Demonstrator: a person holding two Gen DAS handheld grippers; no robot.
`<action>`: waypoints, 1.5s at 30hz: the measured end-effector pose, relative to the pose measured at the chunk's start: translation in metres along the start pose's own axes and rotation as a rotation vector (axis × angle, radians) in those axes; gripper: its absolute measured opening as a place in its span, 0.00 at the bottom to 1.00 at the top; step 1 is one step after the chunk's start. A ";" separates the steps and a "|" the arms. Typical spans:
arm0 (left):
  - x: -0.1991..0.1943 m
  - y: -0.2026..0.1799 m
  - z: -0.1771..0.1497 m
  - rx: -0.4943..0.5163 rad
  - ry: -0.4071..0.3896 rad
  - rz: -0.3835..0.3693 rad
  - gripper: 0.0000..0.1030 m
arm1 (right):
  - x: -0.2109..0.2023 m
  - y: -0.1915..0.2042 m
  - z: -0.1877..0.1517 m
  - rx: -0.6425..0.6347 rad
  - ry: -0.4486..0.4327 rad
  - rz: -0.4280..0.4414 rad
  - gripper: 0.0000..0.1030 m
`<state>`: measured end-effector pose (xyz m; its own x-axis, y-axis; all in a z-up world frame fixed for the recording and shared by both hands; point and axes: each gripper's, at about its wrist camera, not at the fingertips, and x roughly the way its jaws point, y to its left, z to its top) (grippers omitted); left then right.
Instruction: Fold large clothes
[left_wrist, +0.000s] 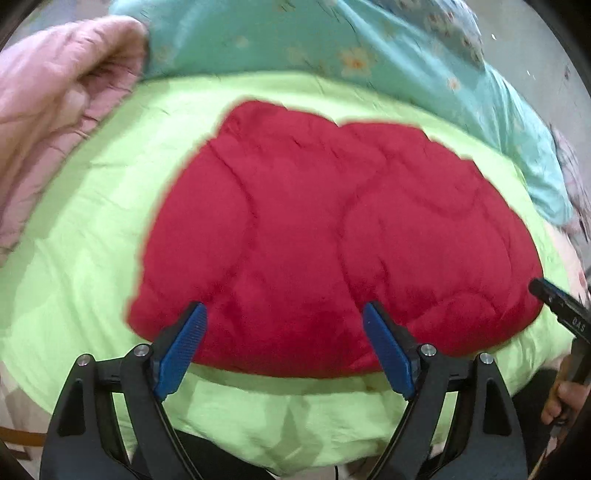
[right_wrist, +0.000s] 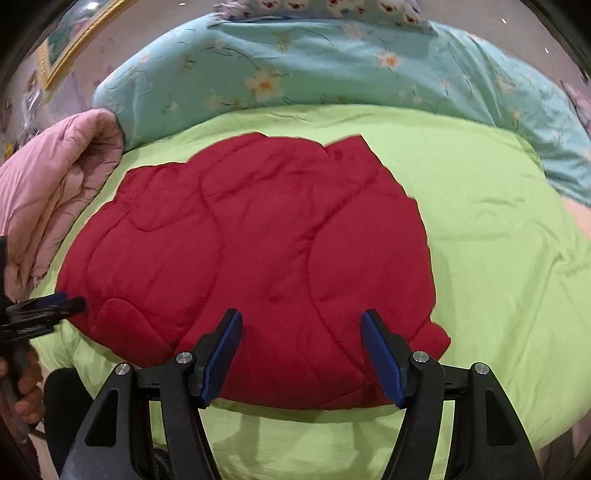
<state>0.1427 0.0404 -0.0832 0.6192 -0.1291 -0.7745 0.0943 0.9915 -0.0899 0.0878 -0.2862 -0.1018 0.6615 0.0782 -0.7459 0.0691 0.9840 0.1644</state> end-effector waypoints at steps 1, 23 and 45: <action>-0.002 0.009 0.003 -0.024 -0.012 0.015 0.85 | -0.001 -0.002 0.001 0.003 -0.009 -0.002 0.66; 0.037 0.052 -0.021 -0.177 0.100 -0.014 1.00 | 0.026 -0.026 0.007 0.052 0.033 0.044 0.73; 0.076 0.022 0.058 -0.017 0.130 -0.024 0.89 | 0.087 0.018 0.079 -0.048 0.117 0.039 0.77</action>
<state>0.2370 0.0515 -0.1084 0.5108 -0.1501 -0.8465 0.0938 0.9885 -0.1186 0.2052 -0.2743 -0.1130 0.5710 0.1323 -0.8102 0.0071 0.9861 0.1660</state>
